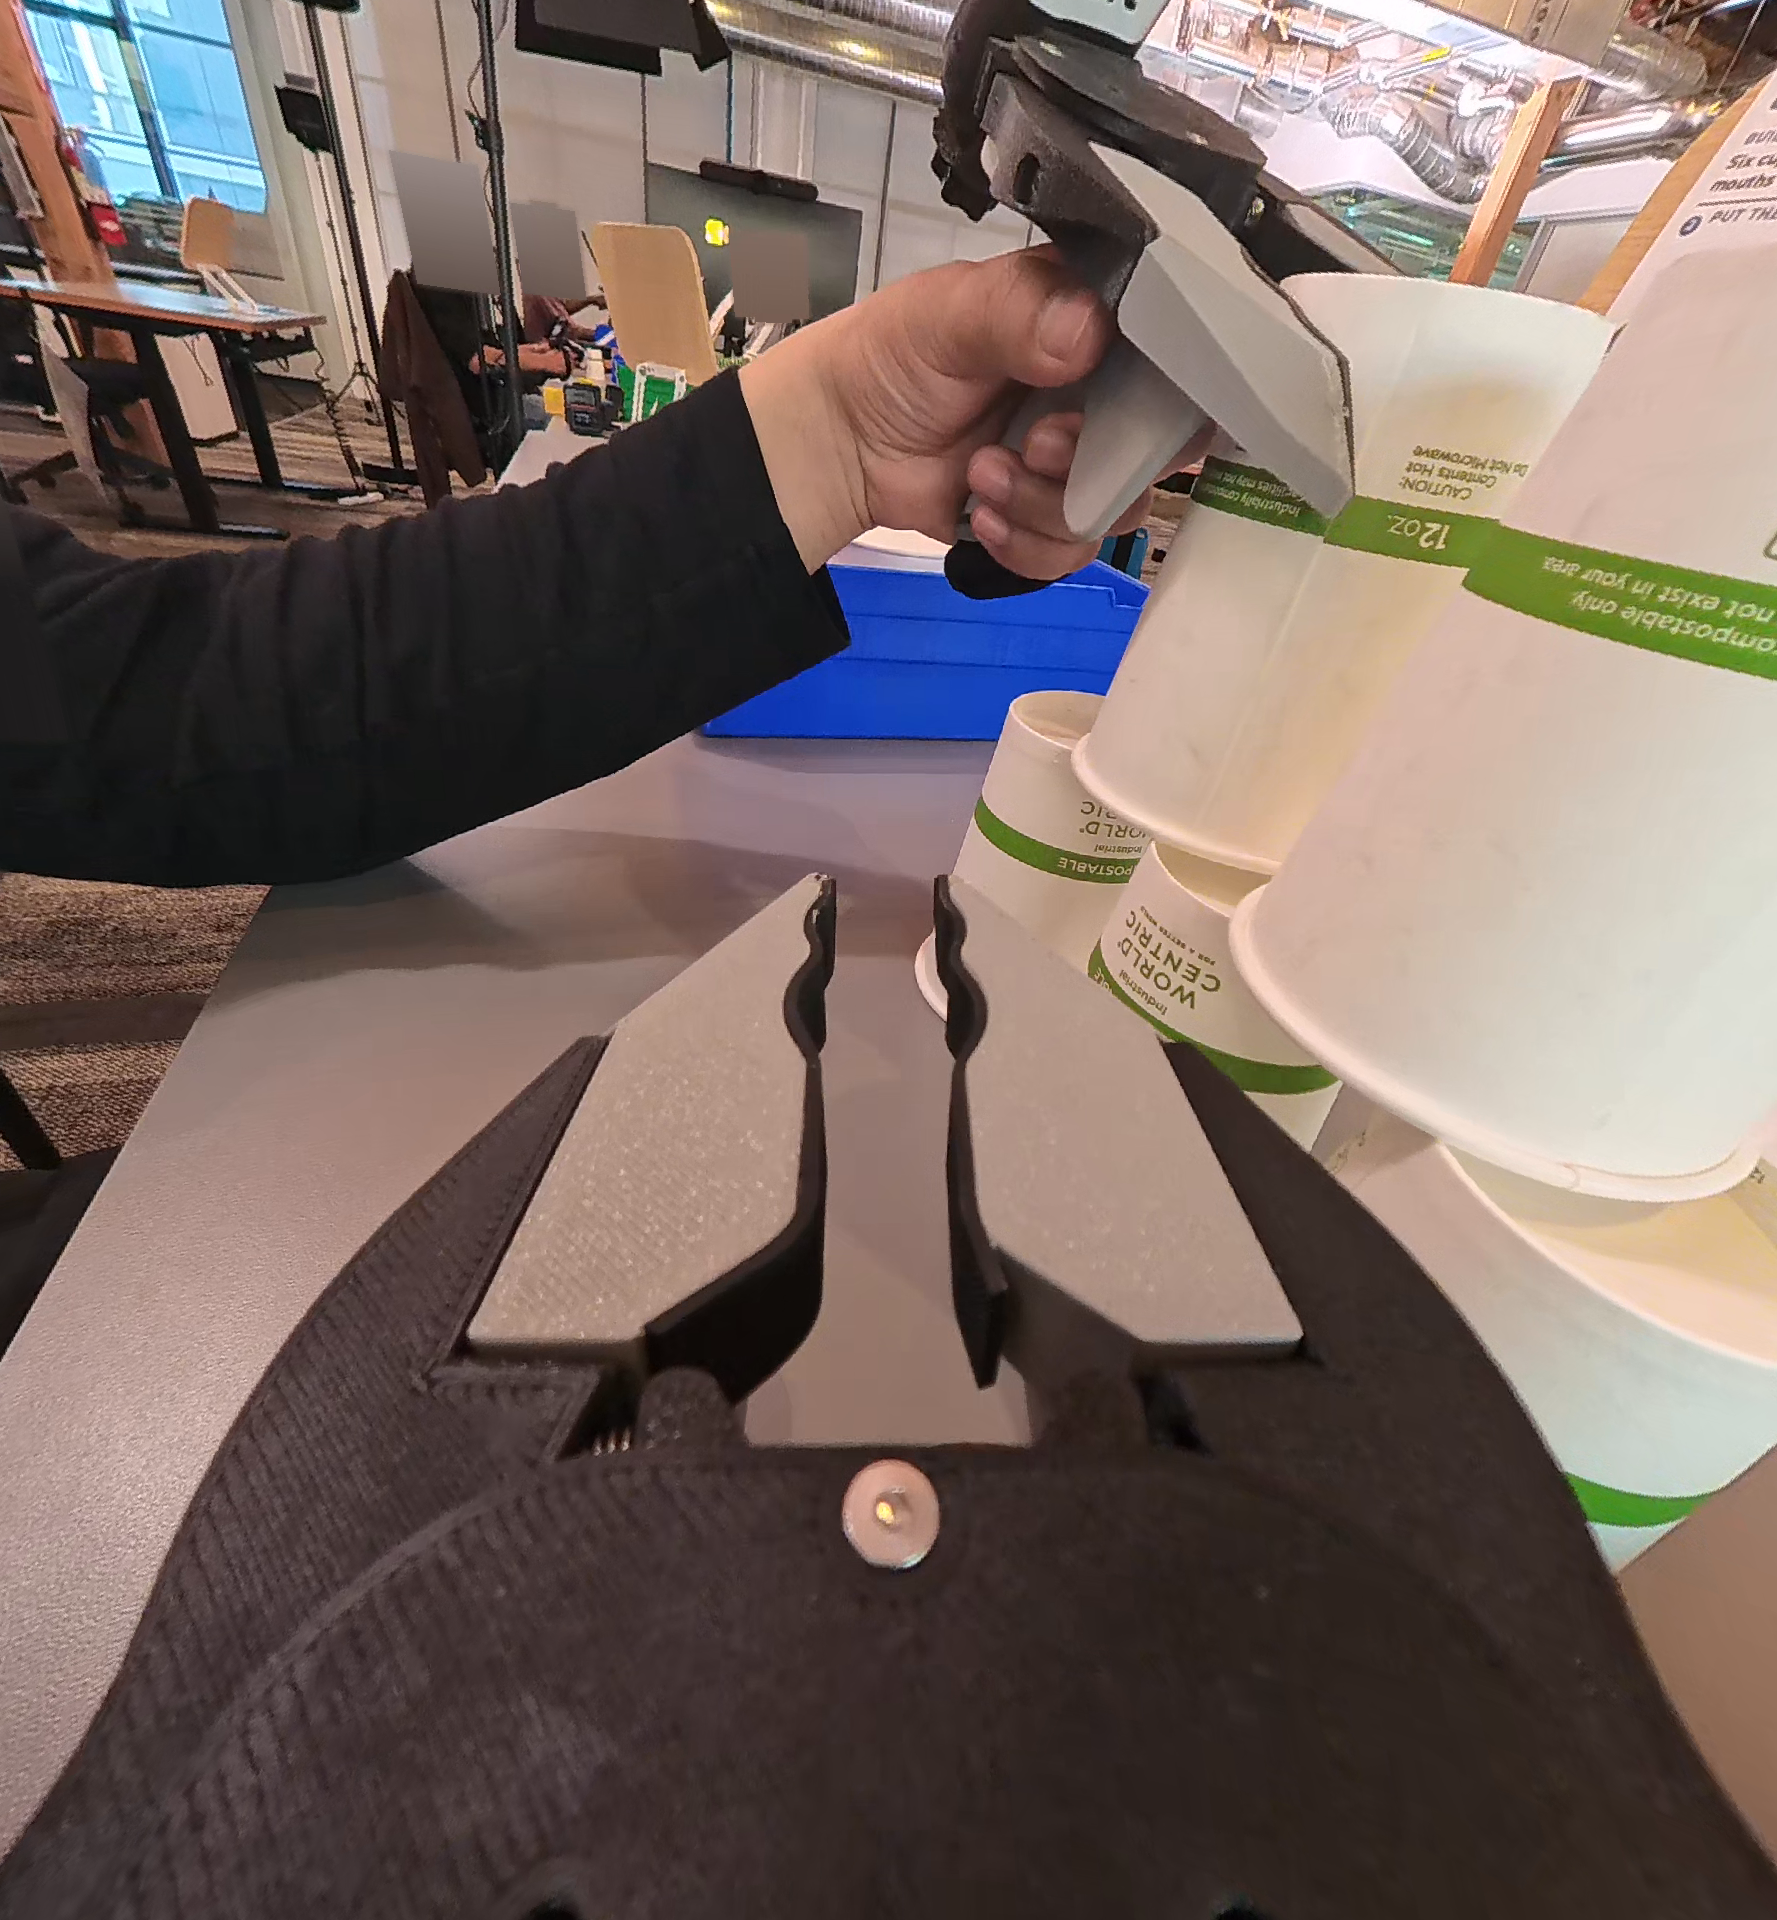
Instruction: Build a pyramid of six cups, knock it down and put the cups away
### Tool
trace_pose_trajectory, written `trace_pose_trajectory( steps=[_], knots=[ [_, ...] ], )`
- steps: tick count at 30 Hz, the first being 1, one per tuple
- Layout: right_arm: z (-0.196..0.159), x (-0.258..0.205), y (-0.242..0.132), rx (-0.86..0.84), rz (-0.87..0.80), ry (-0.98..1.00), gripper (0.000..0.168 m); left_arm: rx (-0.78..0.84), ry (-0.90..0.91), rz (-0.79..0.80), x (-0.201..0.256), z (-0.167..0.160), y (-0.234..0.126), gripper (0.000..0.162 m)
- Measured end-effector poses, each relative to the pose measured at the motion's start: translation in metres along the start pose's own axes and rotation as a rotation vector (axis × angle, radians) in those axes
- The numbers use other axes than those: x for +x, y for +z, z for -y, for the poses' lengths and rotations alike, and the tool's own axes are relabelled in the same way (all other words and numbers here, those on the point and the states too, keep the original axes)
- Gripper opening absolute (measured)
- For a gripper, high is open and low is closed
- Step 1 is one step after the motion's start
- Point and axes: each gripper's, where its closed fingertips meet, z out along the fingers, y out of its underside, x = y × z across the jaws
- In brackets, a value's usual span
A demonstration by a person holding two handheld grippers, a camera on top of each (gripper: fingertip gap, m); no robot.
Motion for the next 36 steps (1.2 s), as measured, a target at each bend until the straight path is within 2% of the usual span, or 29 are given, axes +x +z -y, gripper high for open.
trace_pose_trajectory(
  steps=[10,16,20,24,27,29,32,36],
  knots=[
    [-0.001,0.000,0.000,-0.004,0.003,0.001,0.015,-0.007,-0.004,-0.002,0.000,-0.002,-0.001,0.079],
    [0.000,-0.001,0.000,-0.001,0.005,0.001,0.015,0.003,-0.002,-0.003,0.000,0.000,-0.007,0.087],
    [0.001,-0.001,-0.001,0.005,0.003,-0.001,0.015,0.011,0.011,0.017,-0.001,0.001,-0.022,0.090],
    [0.001,-0.001,-0.001,0.004,0.004,-0.001,0.015,0.077,0.003,0.072,-0.005,0.016,-0.052,0.090],
    [0.001,-0.001,-0.001,0.002,0.005,-0.001,0.015,0.084,-0.019,0.185,-0.016,0.021,-0.079,0.088],
    [0.001,-0.001,-0.001,0.004,0.003,-0.001,0.015,0.025,-0.063,0.341,-0.033,0.012,-0.104,0.087],
    [0.001,-0.001,0.000,0.004,0.005,0.001,0.015,-0.179,-0.115,0.636,-0.061,-0.025,-0.150,0.084],
    [-0.003,-0.002,0.001,-0.008,0.009,0.004,0.016,-0.502,-0.204,0.920,-0.083,-0.088,-0.208,0.079]
  ],
)
